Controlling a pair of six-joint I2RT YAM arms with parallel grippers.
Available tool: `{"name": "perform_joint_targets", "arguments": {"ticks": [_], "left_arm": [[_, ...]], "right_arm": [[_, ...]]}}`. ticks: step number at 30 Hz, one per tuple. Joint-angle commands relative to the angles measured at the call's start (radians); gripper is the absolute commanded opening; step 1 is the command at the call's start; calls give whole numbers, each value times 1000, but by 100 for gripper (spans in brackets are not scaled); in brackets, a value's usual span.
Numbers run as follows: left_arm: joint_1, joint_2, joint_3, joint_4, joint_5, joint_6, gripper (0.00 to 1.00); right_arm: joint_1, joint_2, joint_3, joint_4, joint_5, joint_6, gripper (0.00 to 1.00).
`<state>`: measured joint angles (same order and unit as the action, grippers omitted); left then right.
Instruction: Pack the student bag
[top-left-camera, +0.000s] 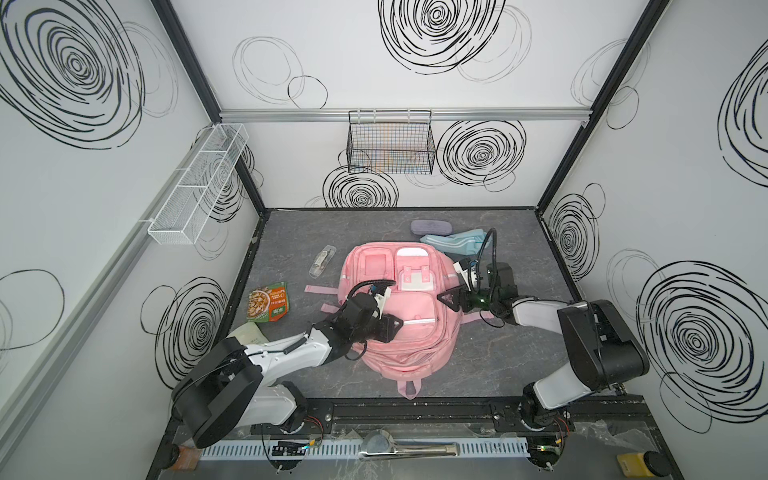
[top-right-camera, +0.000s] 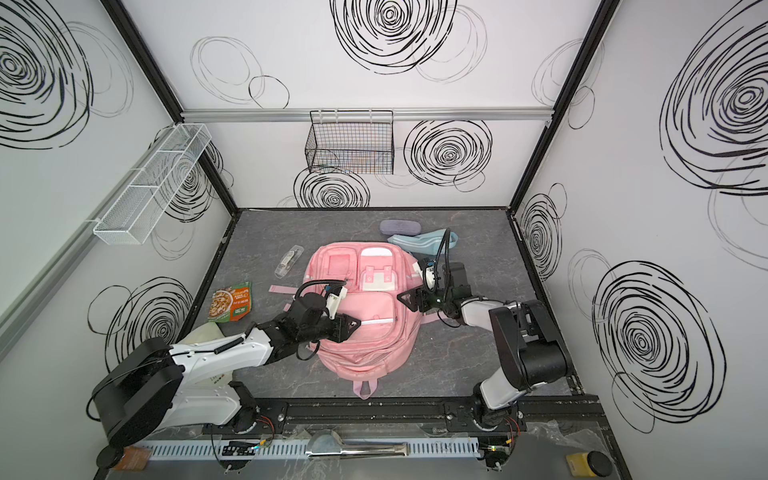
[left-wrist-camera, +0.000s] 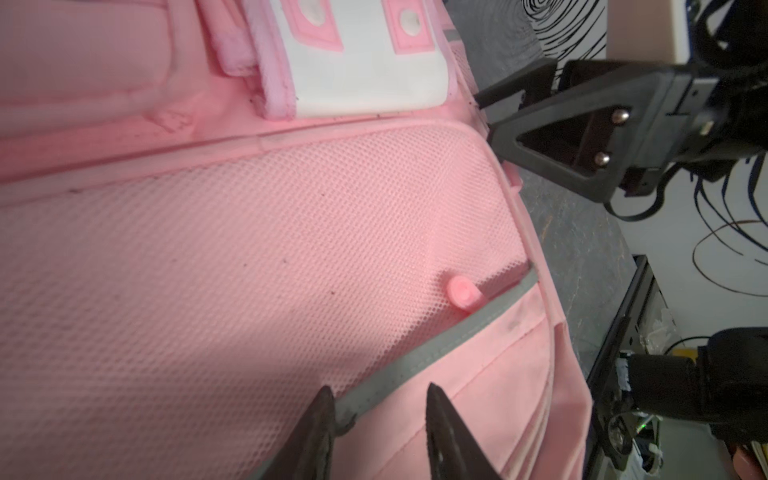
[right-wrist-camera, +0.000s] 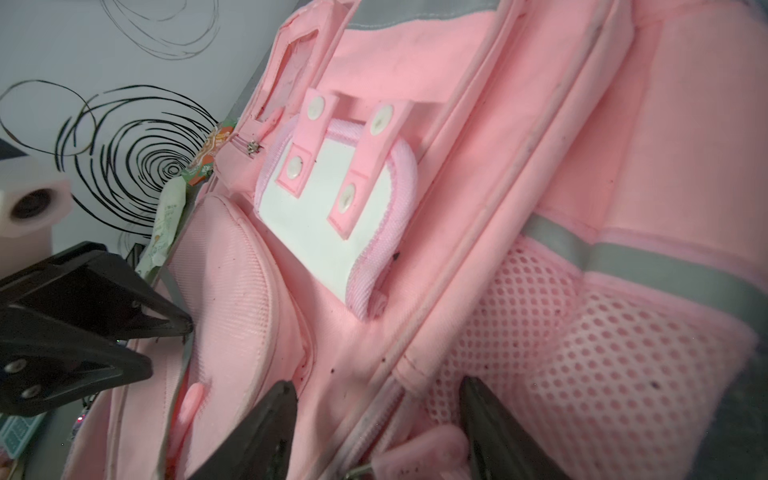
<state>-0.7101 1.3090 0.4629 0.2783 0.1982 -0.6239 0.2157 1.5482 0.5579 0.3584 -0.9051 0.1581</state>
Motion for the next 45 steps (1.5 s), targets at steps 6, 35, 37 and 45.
{"name": "perform_joint_targets", "arguments": {"ticks": [6,35,37,45], "left_arm": [[27,85,-76,128,-72,-119,38],[-12,-20,21,-14,-154,-9,39],[-14,-16,29,-22,-154,-4,40],[-26,15,36,-11,-139,-13,40]], "right_arm": [[0,-113,-96,133,-152,169,55],[15,-175,-116,-56,-34,217,46],[31,-181,-119,-75,-38,194,48],[99,-210,-112,-183,58,111,50]]}}
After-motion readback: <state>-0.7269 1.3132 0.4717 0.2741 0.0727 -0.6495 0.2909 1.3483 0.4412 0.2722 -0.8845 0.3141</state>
